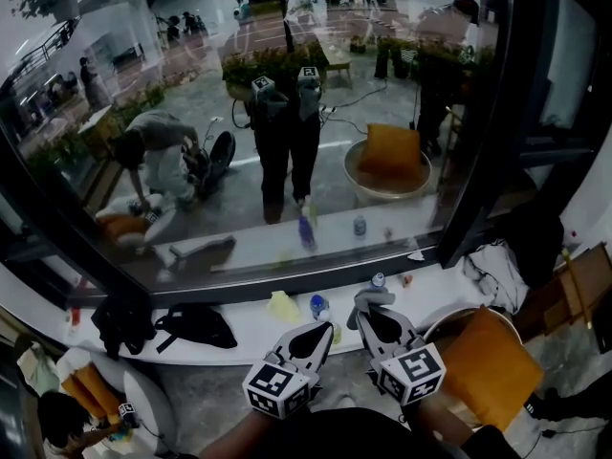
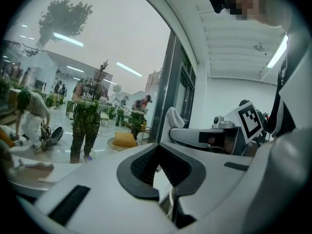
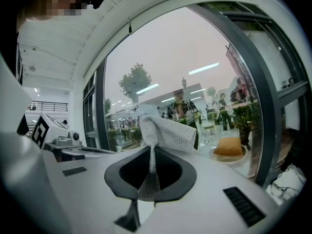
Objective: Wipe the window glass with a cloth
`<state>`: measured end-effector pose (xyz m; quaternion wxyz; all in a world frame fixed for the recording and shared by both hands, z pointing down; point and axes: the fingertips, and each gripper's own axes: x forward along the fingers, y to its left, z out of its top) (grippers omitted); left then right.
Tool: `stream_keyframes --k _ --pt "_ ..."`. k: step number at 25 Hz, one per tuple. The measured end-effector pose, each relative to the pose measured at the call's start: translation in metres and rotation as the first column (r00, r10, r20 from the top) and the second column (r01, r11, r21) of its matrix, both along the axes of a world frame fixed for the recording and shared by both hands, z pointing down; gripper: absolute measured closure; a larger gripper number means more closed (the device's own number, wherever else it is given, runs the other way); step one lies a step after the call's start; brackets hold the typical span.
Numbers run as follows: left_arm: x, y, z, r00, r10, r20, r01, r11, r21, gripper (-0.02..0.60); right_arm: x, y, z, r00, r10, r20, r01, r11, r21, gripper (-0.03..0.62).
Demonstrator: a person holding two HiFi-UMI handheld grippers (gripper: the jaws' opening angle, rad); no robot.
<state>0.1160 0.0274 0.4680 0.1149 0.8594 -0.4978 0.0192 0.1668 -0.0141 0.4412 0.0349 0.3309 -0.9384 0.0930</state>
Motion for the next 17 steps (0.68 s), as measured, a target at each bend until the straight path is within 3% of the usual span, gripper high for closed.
stream_keyframes --k 17 --pt "-0.0016 0.0008 -0.0017 1.0 -0.002 0.008 0.002 1.0 -0.004 0.581 0.0003 -0.0044 0.0004 1.0 0.001 -0.001 -0.001 1.0 -0.002 0.554"
